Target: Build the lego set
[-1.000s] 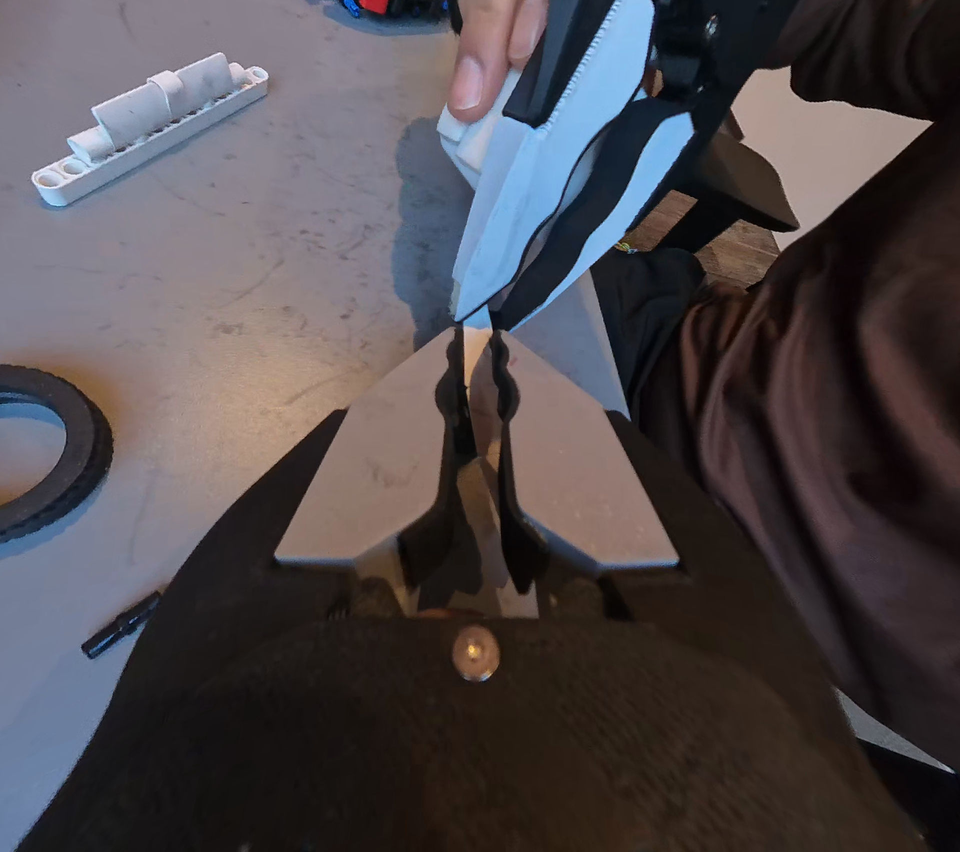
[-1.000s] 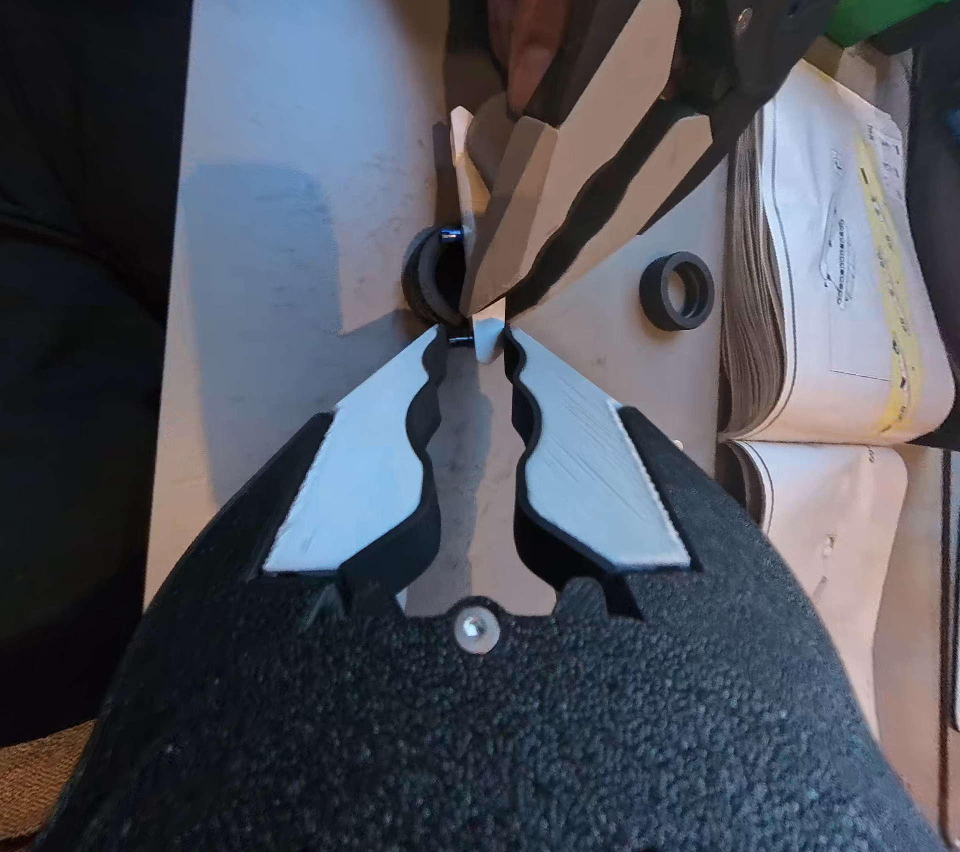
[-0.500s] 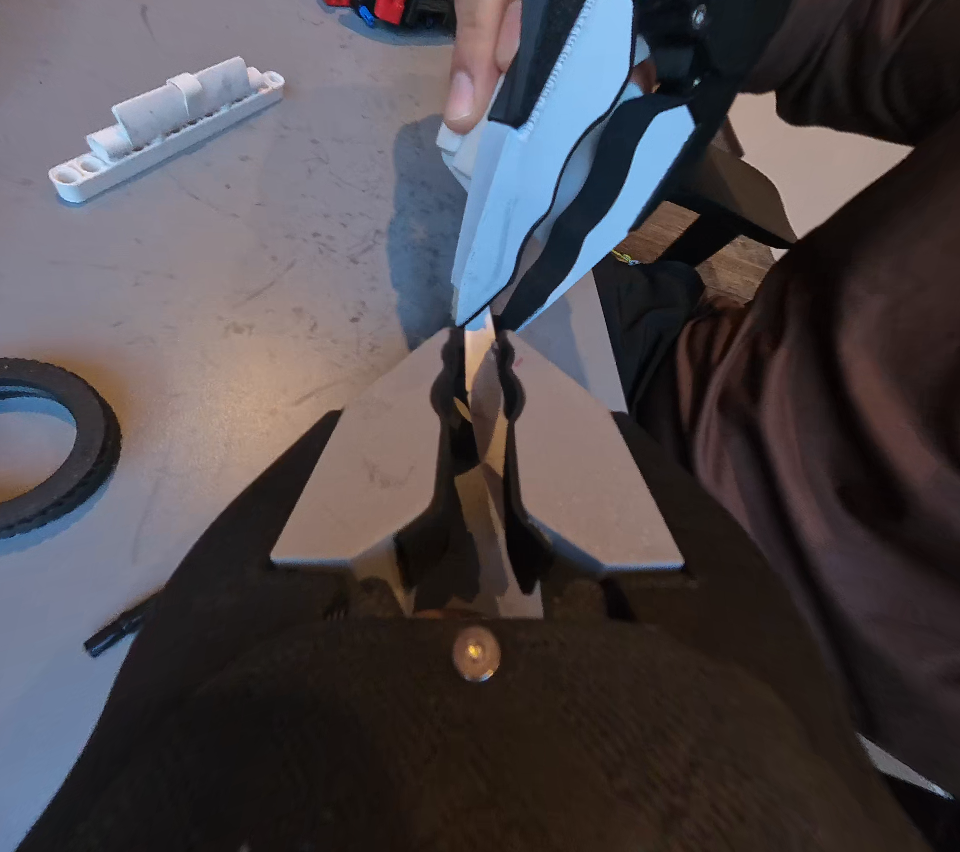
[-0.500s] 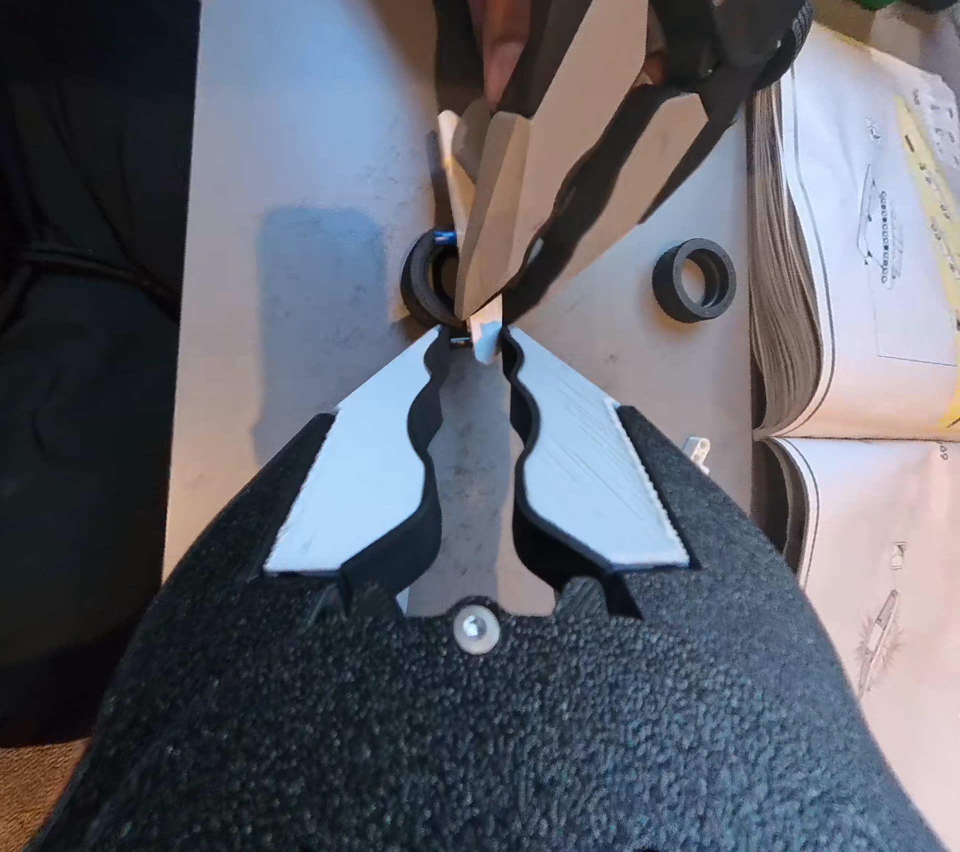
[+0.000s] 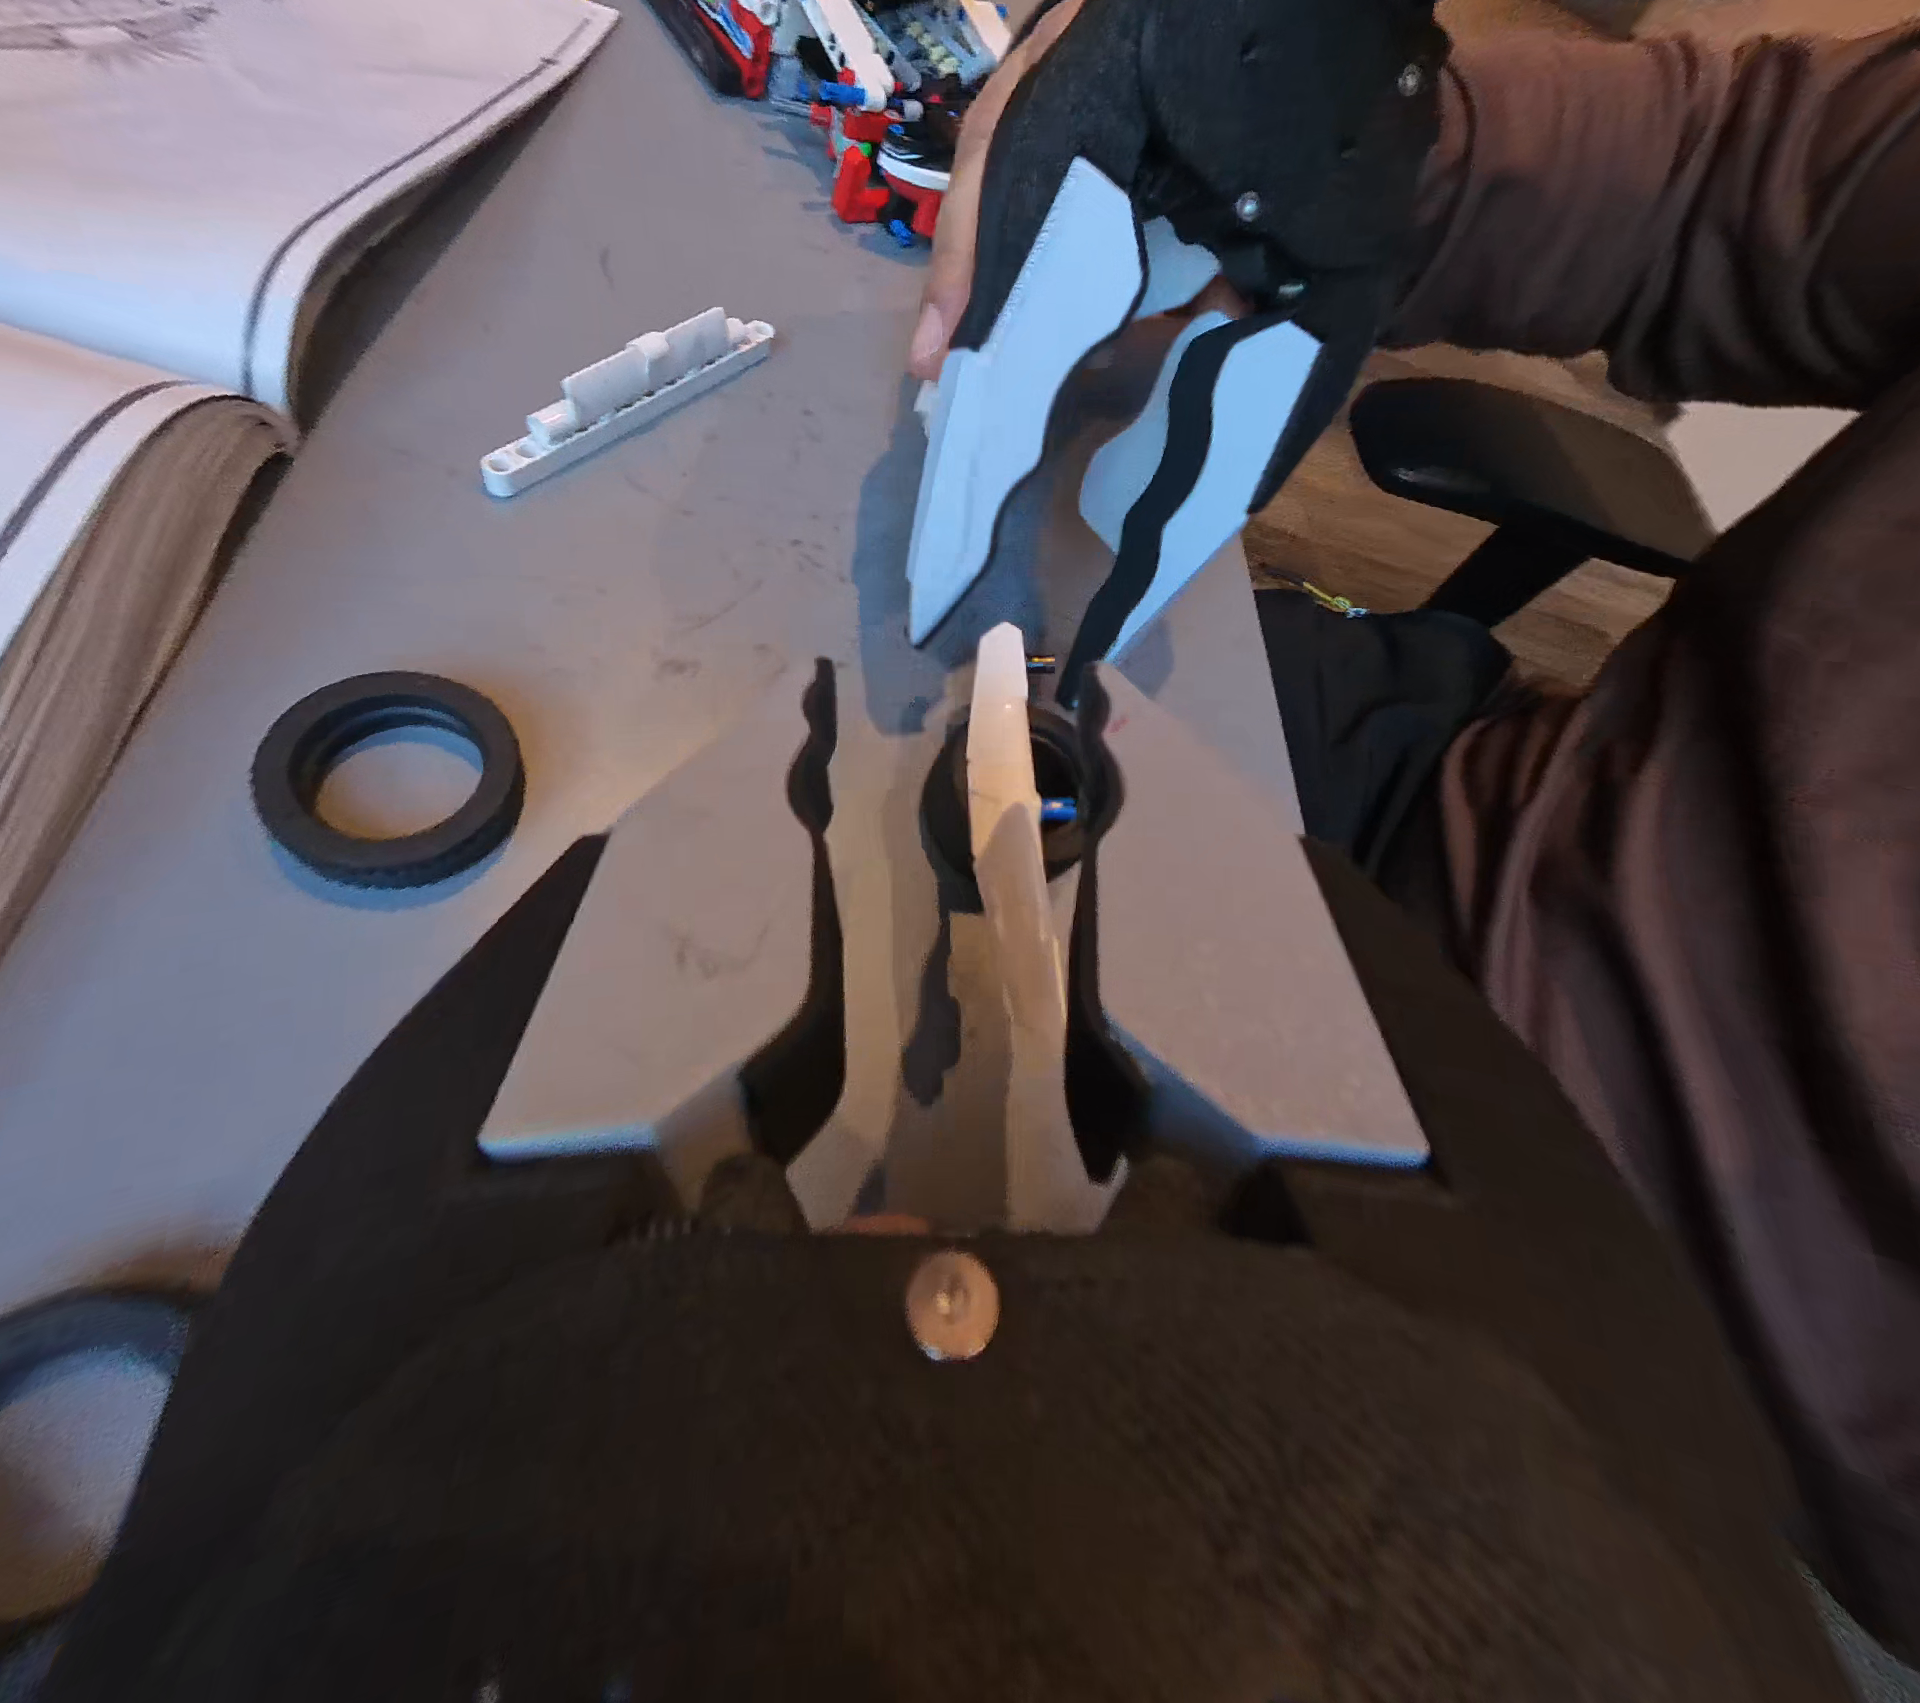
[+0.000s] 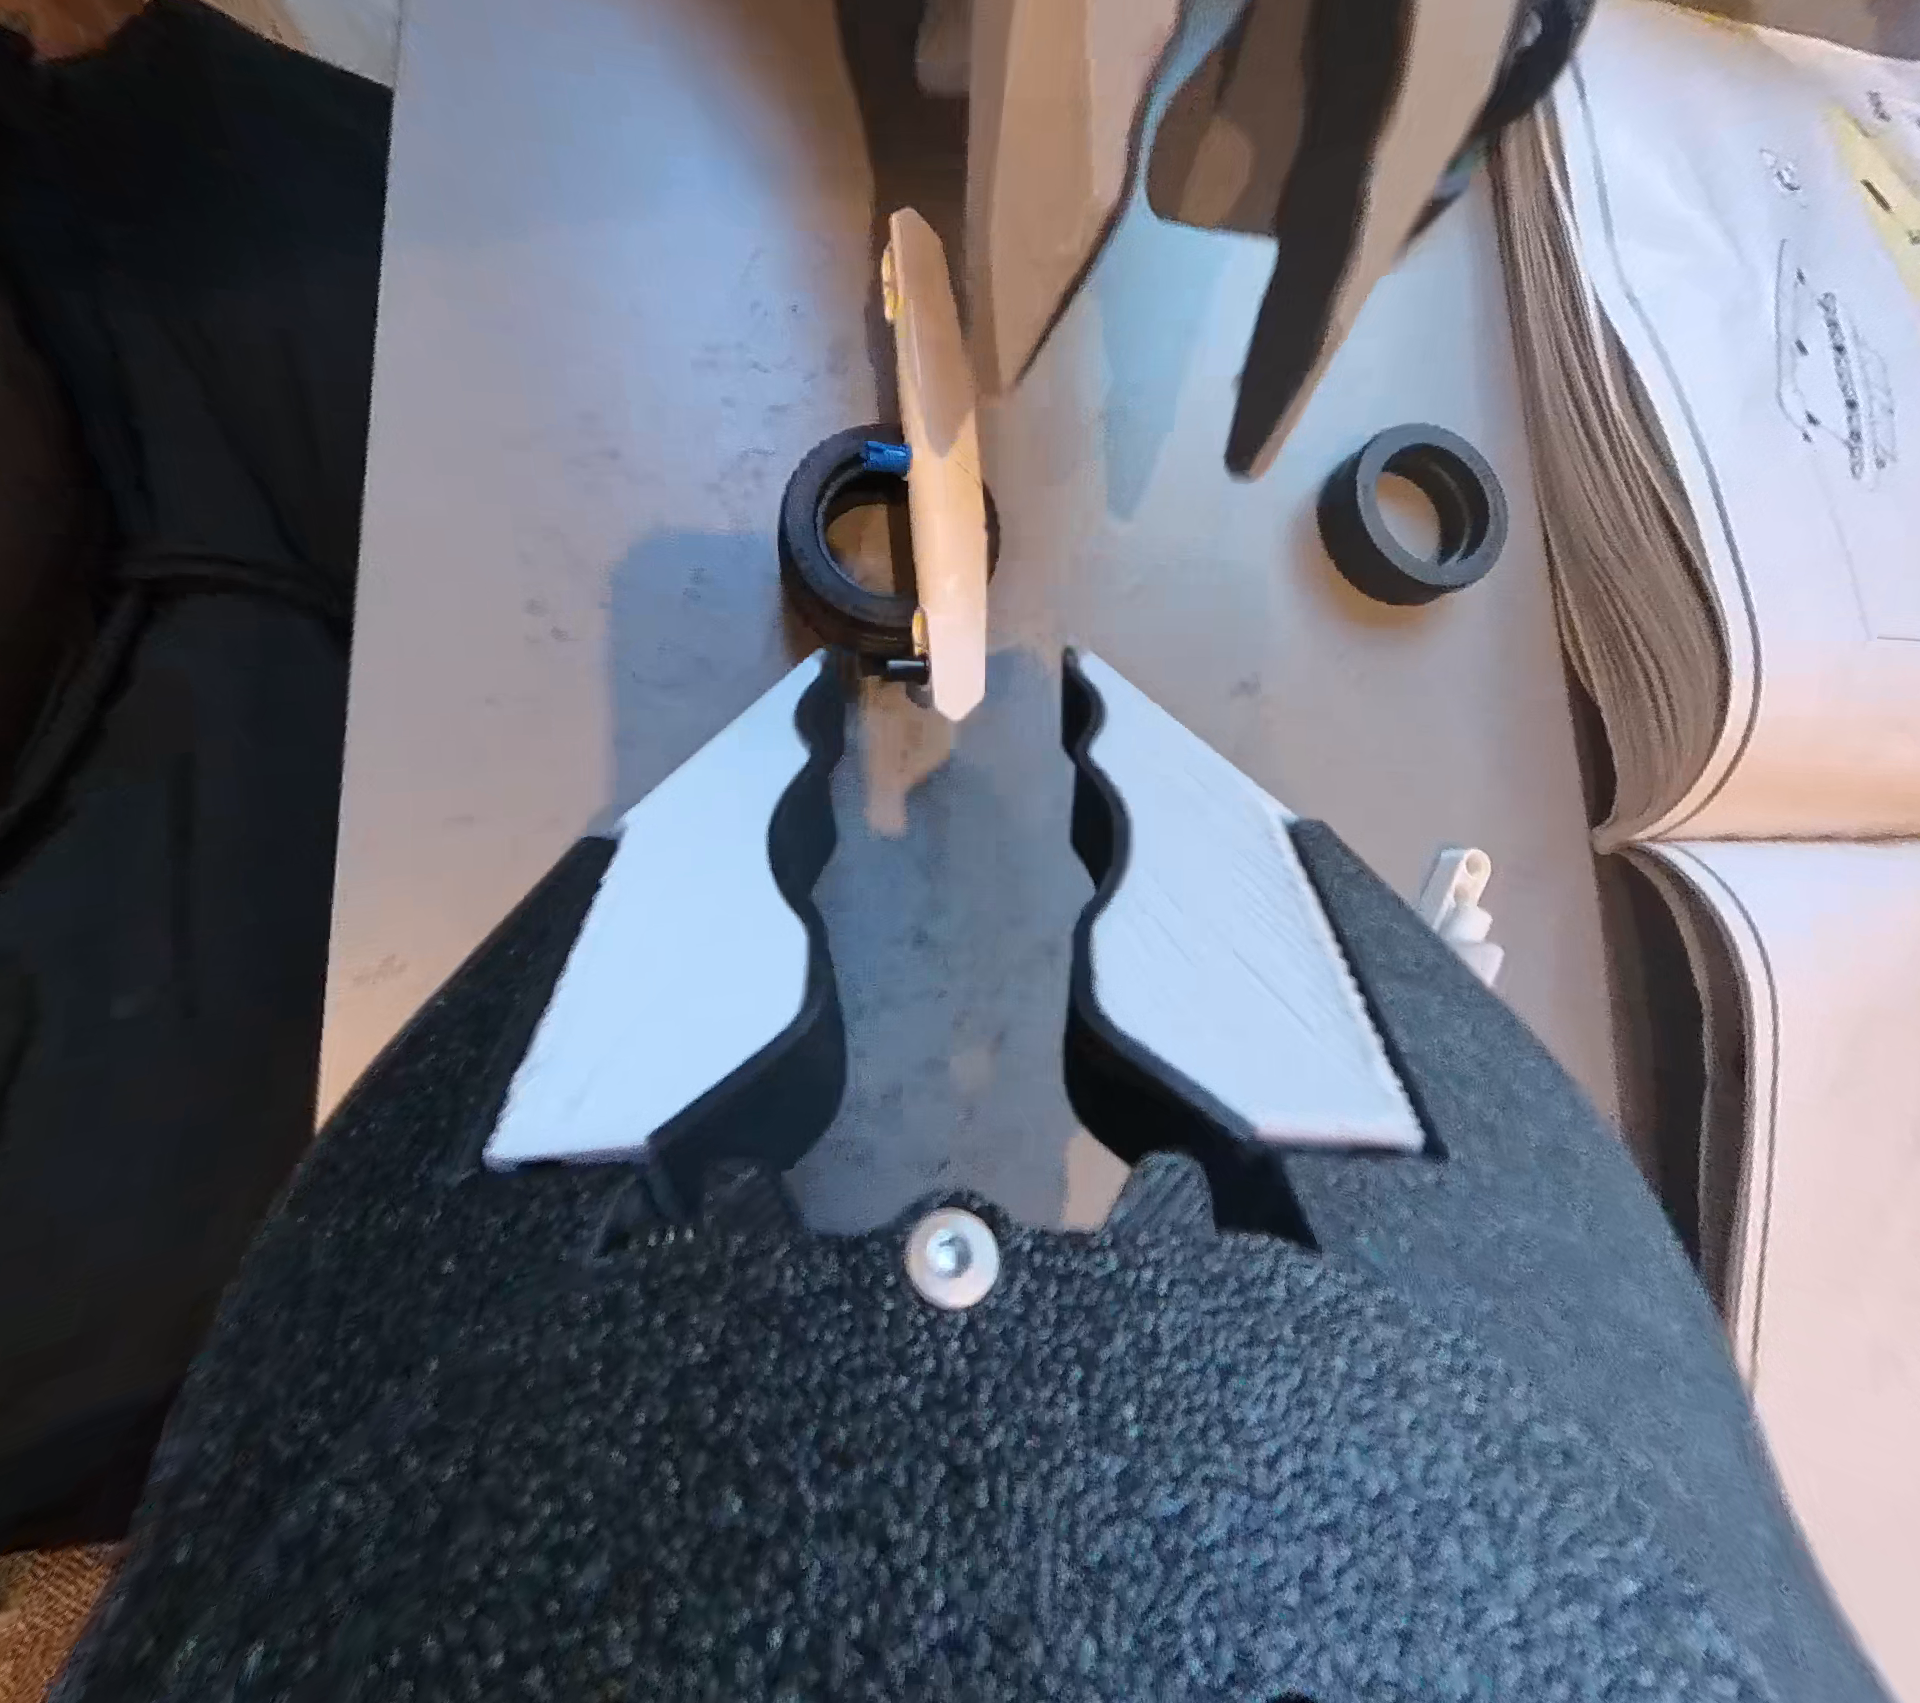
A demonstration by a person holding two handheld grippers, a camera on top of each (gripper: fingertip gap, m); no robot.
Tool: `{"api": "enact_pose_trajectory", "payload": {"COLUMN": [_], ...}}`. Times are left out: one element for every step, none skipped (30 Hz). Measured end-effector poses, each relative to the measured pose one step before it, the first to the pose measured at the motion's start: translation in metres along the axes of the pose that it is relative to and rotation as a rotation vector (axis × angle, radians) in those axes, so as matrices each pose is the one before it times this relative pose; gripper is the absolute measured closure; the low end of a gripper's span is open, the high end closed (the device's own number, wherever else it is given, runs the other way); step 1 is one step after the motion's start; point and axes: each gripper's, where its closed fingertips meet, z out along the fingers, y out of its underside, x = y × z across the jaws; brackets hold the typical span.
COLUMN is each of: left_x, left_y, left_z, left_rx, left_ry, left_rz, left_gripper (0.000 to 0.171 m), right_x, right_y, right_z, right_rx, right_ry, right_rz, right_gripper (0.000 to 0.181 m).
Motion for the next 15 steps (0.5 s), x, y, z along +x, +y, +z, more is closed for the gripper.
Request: {"api": "enact_pose_trajectory", "payload": {"left_x": [0.00128,0.00119,0.00077,0.00151,0.00284,0.00423,0.00401,0.00207,0.00000,0.00093,0.00175,0.00174,0.00228,-0.00034,-0.00306], "left_y": [0.00042,0.00099,0.00178,0.00414,0.00637,0.00774,0.00831,0.00714,0.00586,0.00516,0.00415,0.00236,0.00074,0.00039,0.00018], "left_z": [-0.00481,-0.00599,-0.00706,-0.00763,-0.00747,-0.00667,-0.00525,-0.00295,0.00014,0.00370,0.00603,0.00727,0.00733,0.00694,0.00628], "left_rx": [0.00561,0.00120,-0.00270,-0.01443,-0.02655,-0.02952,-0.02309,-0.01060,-0.00280,-0.00579,-0.01240,-0.01520,-0.01345,-0.01501,-0.01697], "left_ry": [-0.0291,-0.0415,-0.0502,-0.0471,-0.0375,-0.0278,-0.0244,-0.0298,-0.0348,-0.0193,-0.0071,-0.0028,0.0015,-0.0149,-0.0297], "left_rz": [0.0020,0.0079,0.0106,0.0052,-0.0072,-0.0140,-0.0099,-0.0028,-0.0024,0.0000,-0.0029,0.0002,0.0205,0.0353,0.0391], "left_gripper": [0.126,0.121,0.117,0.114,0.108,0.099,0.094,0.094,0.094,0.093,0.093,0.093,0.092,0.092,0.090], "right_x": [0.00054,0.00038,0.00110,0.00143,0.00150,0.00197,0.00163,0.00089,0.00073,0.00076,0.00049,-0.00041,-0.00182,-0.00244,-0.00208], "right_y": [0.00022,-0.00064,-0.00112,-0.00149,-0.00160,-0.00151,-0.00054,0.00124,0.00245,0.00303,0.00288,0.00264,0.00186,0.00067,-0.00017], "right_z": [-0.00241,-0.00419,-0.00566,-0.00664,-0.00702,-0.00669,-0.00574,-0.00431,-0.00305,-0.00190,-0.00091,-0.00028,0.00006,0.00018,-0.00012], "right_rx": [0.0105,0.0176,0.0223,0.0279,0.0331,0.0360,0.0336,0.0244,0.0163,0.0116,0.0074,0.0031,0.0014,0.0024,0.0008], "right_ry": [0.0090,0.0103,0.0165,0.0215,0.0252,0.0304,0.0279,0.0230,0.0212,0.0207,0.0164,0.0058,-0.0066,-0.0112,-0.0079], "right_rz": [0.0175,0.0187,0.0217,0.0253,0.0294,0.0349,0.0386,0.0370,0.0283,0.0163,0.0081,0.0060,0.0090,0.0131,0.0104], "right_gripper": [0.136,0.134,0.131,0.129,0.130,0.131,0.131,0.131,0.131,0.132,0.133,0.133,0.133,0.133,0.133]}}
